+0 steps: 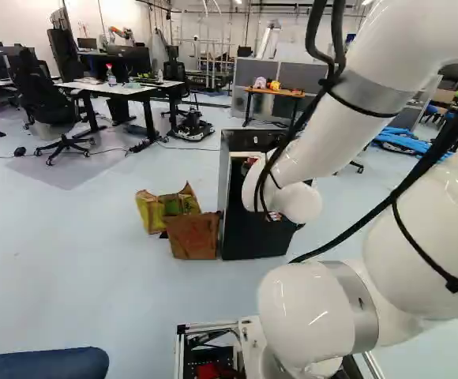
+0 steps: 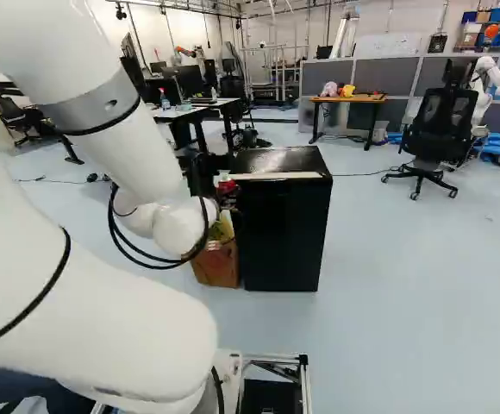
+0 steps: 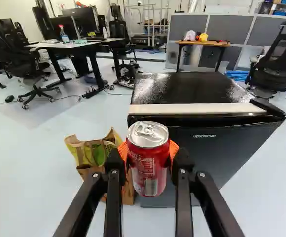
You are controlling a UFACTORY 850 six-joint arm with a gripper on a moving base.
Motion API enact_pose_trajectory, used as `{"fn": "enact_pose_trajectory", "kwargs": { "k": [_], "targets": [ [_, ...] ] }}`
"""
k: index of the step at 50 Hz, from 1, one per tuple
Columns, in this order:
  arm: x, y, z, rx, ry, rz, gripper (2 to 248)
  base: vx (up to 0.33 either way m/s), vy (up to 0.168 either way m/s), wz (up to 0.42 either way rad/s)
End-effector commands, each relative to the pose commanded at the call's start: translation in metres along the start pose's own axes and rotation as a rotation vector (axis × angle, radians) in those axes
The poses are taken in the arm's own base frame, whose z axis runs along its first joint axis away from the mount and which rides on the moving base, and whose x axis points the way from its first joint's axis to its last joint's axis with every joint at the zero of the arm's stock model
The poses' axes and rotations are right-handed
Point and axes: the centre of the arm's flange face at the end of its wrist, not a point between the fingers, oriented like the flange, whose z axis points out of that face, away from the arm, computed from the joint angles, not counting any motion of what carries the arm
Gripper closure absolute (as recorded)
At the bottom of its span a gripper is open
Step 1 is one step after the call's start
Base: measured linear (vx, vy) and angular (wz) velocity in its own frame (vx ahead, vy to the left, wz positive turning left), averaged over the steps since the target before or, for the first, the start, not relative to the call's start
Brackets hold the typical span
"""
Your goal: Grab a drink from the fridge
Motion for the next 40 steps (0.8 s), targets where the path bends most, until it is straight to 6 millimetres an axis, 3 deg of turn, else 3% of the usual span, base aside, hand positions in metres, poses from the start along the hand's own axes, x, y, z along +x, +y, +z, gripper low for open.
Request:
{"fn": "enact_pose_trajectory", "kwargs": {
  "k": [19,40],
  "targets": [
    [-0.012,-0.002,-0.015,0.007,-0.008,-0.003,151,0.0,0.0,0.0],
    [-0.014,-0.003,-0.017,0.008,-0.01,-0.004,151,0.0,0.0,0.0]
  ]
}}
